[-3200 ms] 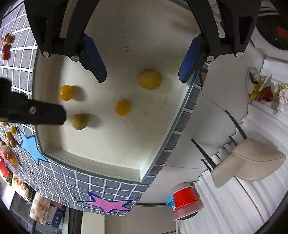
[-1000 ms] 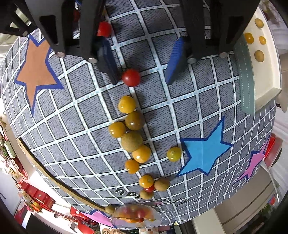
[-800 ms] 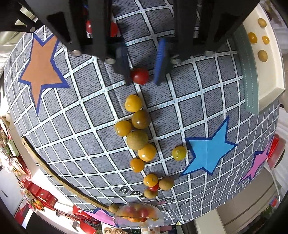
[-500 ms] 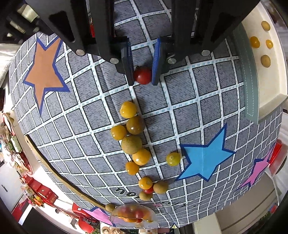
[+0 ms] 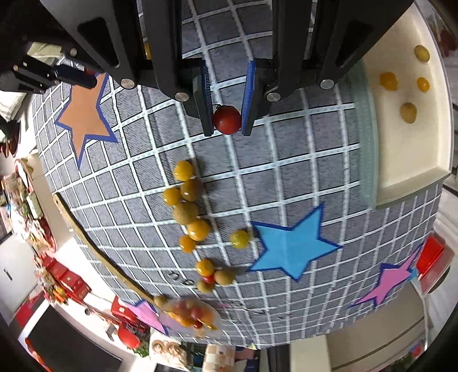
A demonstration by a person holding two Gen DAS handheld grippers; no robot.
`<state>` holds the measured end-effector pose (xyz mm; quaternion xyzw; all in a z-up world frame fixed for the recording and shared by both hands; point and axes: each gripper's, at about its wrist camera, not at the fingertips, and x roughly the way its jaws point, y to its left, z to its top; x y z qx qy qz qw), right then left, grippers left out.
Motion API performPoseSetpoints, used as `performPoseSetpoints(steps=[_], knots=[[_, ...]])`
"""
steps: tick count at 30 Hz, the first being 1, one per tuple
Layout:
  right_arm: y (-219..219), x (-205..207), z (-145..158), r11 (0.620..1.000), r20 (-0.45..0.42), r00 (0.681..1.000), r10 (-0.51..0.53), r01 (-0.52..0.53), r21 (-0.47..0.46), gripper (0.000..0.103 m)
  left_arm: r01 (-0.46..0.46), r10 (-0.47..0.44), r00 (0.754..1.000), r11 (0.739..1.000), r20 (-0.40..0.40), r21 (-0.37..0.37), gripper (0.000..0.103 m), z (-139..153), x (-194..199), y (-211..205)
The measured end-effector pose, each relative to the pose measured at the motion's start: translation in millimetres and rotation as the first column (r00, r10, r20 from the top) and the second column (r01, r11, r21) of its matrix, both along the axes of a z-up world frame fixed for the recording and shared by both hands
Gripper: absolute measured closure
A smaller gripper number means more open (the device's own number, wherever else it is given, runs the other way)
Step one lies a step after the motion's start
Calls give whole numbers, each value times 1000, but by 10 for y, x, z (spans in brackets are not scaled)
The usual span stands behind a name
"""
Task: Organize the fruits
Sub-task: 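Carry both red cherry tomatoes over the cream tray with both tools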
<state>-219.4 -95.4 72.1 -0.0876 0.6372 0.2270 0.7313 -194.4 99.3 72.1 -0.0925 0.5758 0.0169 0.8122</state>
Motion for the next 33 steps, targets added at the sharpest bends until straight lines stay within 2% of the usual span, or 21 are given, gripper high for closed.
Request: performPoseSetpoints(steps=[8,17,24,33], knots=[[178,196,104,998,-37,999,-36,38,52,81,-80,80,997,997,21,0,82,97,-220,343],[672,220,241,995,-27,997,68,-66,81,81,-207,207,978,978,27,34,82,145,-658,785],[1276,165,325,972,-17,978,208,-204,114,81,-348,348,937,936,16,52,82,117,-1118,1222],[2214,-2,359,909,-2,923,384,-378,178,81,-492,495,869,865,-10,99,82,-34,-1575,1695]])
